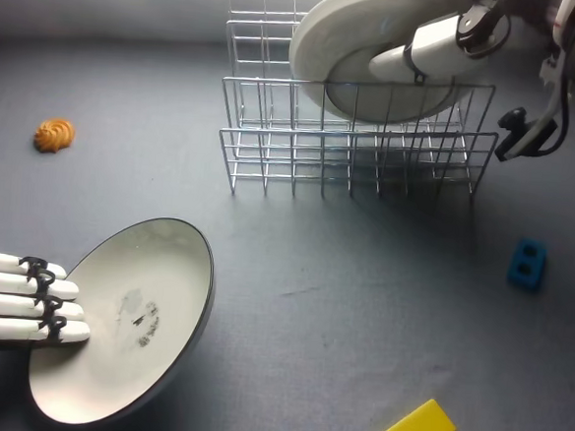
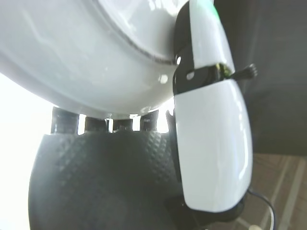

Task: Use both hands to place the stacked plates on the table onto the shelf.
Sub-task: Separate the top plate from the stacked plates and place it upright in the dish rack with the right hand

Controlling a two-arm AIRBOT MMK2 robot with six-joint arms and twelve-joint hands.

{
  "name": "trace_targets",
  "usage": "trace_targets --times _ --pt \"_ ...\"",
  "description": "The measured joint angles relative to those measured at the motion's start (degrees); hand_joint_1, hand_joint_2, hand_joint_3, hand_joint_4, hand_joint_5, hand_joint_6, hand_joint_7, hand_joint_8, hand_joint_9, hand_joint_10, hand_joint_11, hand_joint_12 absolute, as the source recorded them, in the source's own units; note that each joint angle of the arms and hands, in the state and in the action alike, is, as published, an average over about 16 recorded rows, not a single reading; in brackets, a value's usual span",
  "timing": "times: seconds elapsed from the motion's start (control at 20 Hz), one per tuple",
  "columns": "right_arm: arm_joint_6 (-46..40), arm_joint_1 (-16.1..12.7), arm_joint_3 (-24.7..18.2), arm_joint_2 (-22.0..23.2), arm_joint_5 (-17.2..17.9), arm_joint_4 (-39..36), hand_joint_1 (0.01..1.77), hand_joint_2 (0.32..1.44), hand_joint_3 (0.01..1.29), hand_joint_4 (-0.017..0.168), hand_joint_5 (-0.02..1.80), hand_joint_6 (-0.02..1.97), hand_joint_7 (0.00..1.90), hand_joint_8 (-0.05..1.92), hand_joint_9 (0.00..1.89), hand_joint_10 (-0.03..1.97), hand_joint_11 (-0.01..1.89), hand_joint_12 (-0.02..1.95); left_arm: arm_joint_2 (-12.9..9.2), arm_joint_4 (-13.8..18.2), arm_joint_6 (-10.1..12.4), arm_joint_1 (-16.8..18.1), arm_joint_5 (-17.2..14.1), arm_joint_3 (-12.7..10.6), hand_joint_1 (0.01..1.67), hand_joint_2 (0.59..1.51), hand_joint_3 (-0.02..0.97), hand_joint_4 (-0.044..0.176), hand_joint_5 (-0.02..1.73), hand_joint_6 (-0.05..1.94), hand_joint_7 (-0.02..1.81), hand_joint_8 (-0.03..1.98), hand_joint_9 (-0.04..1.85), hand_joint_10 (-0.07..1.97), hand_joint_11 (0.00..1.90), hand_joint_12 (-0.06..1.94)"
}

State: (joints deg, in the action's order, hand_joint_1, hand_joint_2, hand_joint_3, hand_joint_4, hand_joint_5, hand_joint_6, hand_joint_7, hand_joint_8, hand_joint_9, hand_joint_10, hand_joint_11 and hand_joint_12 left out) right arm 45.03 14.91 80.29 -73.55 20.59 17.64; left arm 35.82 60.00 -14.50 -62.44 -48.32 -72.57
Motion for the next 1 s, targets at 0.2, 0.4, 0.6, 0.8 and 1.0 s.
trace_targets --times 0.2,0.4,0.6,0.8,1.0 --pt "-0.9 0.6 0.5 -0.4 1.0 -0.8 1.21 0.99 0.02 0.01 0.9 0.95 1.03 0.76 1.24 0.02 0.88 1.16 -0.1 -0.1 0.0 -0.1 0.1 0.2 0.02 1.089 0.02 -0.012 -0.01 -0.03 0.0 -0.01 -0.02 -0.04 0.02 0.02" --pt "-2.0 0.9 0.9 -0.7 1.4 -1.1 1.14 1.02 0.02 0.004 0.86 0.71 1.0 0.54 1.17 0.02 0.82 1.2 -0.2 -0.2 0.0 -0.1 0.2 0.3 0.02 1.087 0.02 -0.012 -0.01 -0.03 0.0 -0.01 -0.02 -0.04 0.02 0.02" --pt "-3.1 0.9 1.1 -0.8 1.0 -1.2 1.06 1.04 0.02 -0.001 0.82 0.5 0.96 0.34 1.09 0.02 0.74 1.25 -0.3 -0.3 0.0 -0.4 0.2 0.5 0.02 1.087 0.019 -0.012 -0.01 -0.03 0.0 -0.01 -0.02 -0.04 0.02 0.02" --pt "-4.1 0.5 1.2 -0.8 0.2 -1.1 0.98 1.06 0.01 -0.007 0.77 0.27 0.91 0.13 1.01 0.02 0.66 1.3 -0.5 -0.6 0.1 -0.7 0.3 0.9 0.02 1.084 0.019 -0.012 -0.01 -0.03 0.0 -0.01 -0.02 -0.04 0.03 0.02" --pt "-4.6 0.1 1.2 -0.8 -0.8 -0.9 0.9 1.08 0.01 -0.009 0.72 0.09 0.86 0.03 0.95 0.02 0.56 1.32 -0.6 -1.0 0.1 -1.2 0.4 1.3 0.02 1.083 0.019 -0.012 -0.01 -0.03 0.0 -0.01 -0.02 -0.04 0.03 0.02"
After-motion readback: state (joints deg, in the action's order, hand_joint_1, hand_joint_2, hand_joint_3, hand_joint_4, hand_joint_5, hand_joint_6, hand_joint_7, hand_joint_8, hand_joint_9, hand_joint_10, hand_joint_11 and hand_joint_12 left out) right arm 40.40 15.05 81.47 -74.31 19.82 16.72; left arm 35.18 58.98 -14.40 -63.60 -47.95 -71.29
